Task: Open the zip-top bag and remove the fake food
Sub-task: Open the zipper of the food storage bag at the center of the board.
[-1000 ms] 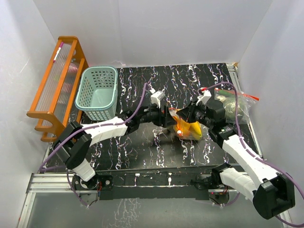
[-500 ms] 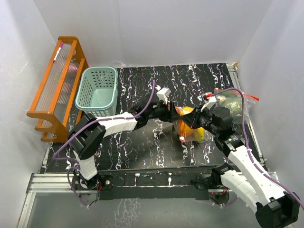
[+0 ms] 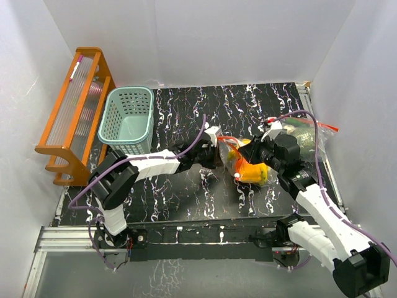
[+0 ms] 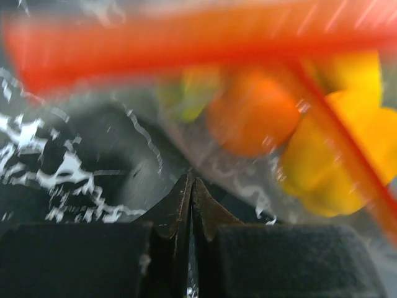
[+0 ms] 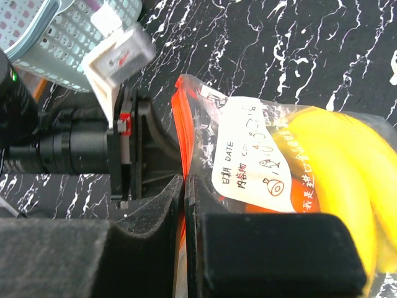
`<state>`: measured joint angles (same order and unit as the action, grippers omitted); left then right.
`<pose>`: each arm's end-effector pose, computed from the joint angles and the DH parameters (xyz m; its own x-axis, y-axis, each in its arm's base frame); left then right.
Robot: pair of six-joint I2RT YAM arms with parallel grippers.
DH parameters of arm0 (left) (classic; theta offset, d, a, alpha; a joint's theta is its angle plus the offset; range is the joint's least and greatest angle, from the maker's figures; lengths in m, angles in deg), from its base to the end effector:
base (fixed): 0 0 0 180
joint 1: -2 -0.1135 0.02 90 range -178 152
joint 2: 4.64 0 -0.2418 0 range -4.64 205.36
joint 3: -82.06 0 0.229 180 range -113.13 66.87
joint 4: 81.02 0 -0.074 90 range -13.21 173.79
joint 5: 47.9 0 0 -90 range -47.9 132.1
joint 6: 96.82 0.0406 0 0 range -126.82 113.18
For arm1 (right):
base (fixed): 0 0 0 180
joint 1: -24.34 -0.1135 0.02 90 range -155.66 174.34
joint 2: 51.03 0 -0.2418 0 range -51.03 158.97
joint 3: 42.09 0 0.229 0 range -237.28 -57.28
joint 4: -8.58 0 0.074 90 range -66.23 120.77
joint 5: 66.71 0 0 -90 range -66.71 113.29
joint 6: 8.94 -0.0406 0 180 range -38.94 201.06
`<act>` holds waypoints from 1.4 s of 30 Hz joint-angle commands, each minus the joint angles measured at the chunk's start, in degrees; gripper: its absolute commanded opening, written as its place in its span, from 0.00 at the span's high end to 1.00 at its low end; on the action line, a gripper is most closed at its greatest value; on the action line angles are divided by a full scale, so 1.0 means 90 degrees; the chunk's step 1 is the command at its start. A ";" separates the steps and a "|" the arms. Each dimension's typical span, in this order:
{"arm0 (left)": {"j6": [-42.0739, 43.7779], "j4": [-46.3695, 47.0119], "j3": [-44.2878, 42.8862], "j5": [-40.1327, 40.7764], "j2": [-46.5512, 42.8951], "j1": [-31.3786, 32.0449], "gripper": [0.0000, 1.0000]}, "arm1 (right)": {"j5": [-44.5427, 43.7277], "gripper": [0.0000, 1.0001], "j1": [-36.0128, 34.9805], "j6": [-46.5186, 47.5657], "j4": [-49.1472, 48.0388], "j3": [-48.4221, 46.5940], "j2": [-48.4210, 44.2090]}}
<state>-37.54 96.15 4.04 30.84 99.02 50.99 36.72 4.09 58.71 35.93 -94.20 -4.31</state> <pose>0.2457 -0.2947 0.1951 -0.7045 0.0466 -0.7082 0.5733 0.6257 -0.5291 0.1726 0.0737 0.2686 -0.5294 0.1989 -0.8247 -0.3649 0.8242 0.4330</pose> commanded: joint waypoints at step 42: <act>-0.2359 0.0966 0.0737 0.0695 0.0091 0.0607 0.30 | 0.2097 0.92 -0.0015 -0.0112 -0.1663 0.0894 -0.0272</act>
<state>-58.74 106.75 11.10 34.70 98.03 56.12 53.34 4.61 57.18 23.63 -84.80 -4.71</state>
